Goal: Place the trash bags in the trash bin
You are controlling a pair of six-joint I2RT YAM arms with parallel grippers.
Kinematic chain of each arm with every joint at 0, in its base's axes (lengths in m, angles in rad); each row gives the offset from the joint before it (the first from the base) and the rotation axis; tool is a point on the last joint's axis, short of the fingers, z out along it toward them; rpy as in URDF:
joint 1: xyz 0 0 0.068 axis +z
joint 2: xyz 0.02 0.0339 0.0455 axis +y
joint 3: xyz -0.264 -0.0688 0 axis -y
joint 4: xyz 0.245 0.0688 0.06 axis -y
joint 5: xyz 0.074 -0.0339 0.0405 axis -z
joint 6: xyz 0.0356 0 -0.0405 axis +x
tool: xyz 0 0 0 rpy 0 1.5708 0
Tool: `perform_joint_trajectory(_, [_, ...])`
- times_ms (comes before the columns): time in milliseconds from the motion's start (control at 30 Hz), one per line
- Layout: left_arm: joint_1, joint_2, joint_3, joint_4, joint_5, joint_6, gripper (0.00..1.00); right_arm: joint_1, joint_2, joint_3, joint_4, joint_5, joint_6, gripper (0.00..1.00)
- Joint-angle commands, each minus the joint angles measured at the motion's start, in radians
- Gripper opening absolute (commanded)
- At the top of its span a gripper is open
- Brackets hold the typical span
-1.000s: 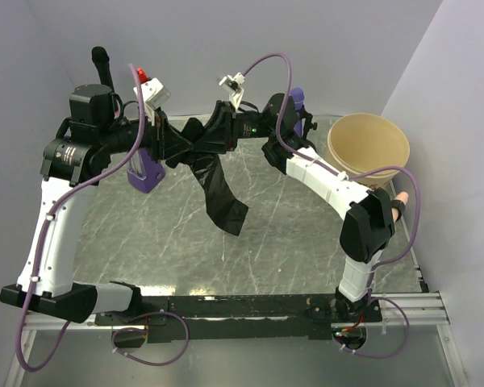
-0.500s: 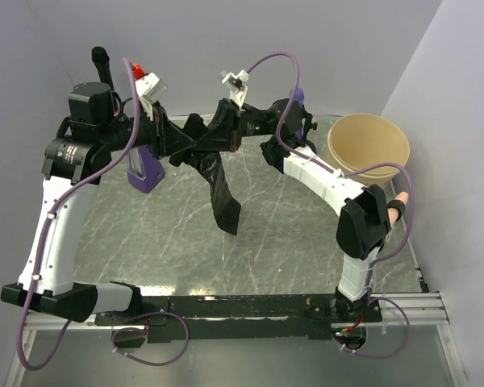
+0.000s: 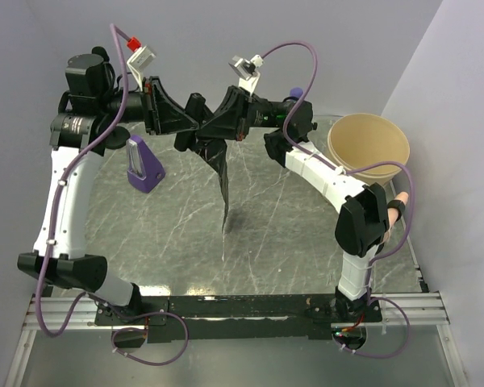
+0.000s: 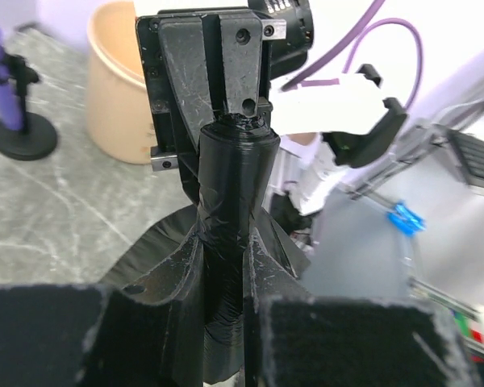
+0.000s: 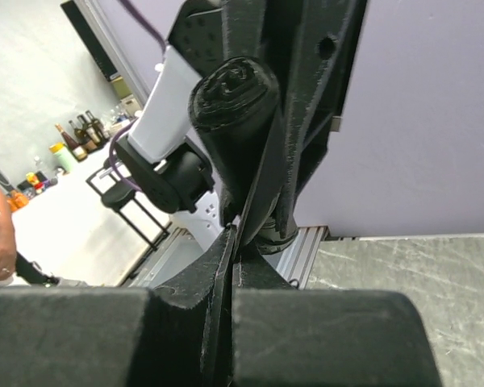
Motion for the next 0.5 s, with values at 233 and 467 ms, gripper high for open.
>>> perform_joint_trajectory(233, [0.090,0.117,-0.139,0.137,-0.262,0.021,0.01,0.041,-0.123,0.173,0.361,-0.047,0.095,0.00])
perform_joint_trajectory(467, [0.090,0.265,-0.073,0.168,-0.339,0.044,0.01,0.045,-0.087,0.261,0.360,-0.036,0.102,0.00])
